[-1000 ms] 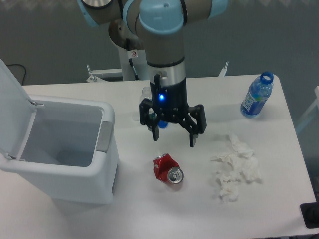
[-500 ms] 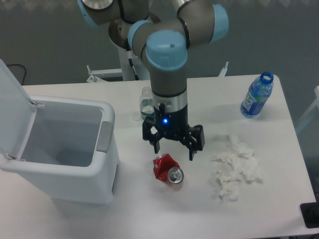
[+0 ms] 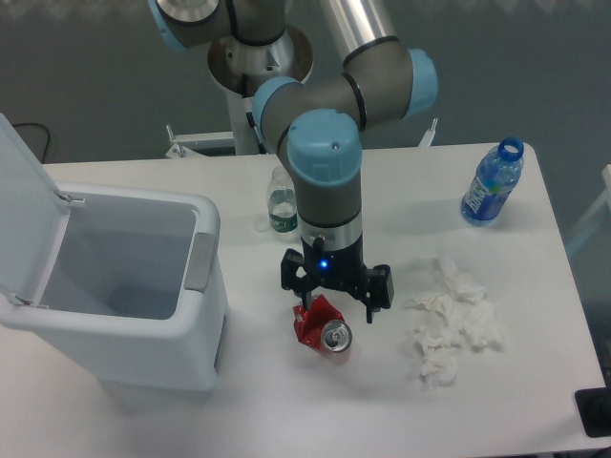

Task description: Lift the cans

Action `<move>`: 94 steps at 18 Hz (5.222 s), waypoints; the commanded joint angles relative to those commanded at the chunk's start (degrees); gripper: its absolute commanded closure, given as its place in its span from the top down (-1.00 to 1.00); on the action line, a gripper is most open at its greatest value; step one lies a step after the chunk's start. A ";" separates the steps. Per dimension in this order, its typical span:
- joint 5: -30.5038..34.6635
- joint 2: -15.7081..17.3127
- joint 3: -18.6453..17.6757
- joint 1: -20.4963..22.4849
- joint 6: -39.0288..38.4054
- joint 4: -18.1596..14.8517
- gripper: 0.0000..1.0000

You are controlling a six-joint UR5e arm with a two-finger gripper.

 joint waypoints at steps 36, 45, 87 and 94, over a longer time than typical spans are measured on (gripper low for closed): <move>-2.11 -11.51 1.67 0.44 -28.16 0.26 1.00; -0.70 -11.43 0.35 0.35 -27.72 0.17 1.00; -0.70 -11.07 1.32 0.44 -25.00 0.35 0.77; -0.70 -11.16 0.18 0.53 -26.31 0.35 1.00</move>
